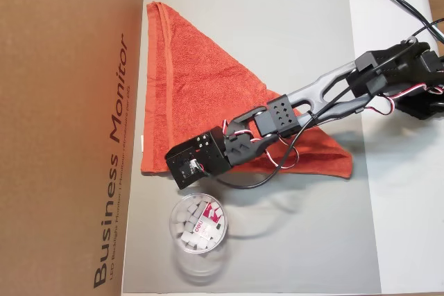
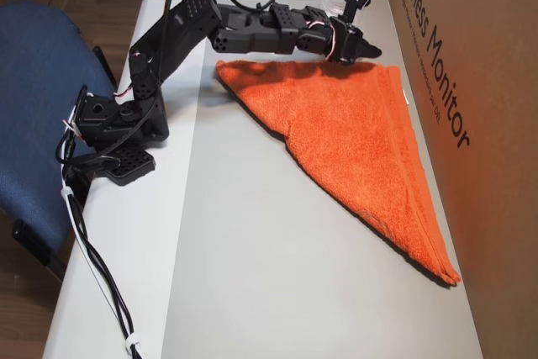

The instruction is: Fold the blanket.

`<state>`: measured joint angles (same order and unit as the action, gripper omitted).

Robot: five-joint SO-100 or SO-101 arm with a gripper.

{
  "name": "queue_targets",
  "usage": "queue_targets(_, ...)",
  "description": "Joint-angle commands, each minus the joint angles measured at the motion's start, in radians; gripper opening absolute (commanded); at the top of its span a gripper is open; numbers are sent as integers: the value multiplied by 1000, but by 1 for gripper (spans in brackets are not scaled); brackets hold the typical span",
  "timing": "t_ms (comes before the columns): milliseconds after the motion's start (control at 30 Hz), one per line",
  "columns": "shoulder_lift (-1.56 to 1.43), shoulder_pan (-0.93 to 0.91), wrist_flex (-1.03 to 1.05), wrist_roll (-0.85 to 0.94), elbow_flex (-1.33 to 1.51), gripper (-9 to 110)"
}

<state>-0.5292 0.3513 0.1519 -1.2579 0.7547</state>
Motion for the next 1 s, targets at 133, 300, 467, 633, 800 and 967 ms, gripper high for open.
queue_targets(133, -216, -14, 106, -95, 101, 14)
queue_targets(300, -379, -26, 121, -178, 256, 14)
queue_targets(467, -534, -31, 121, -267, 396, 14)
queue_targets(633, -692, -34, 123, -388, 568, 14)
queue_targets(800, -859, -34, 123, -505, 744, 14)
queue_targets(967, -1052, -34, 176, -543, 916, 14)
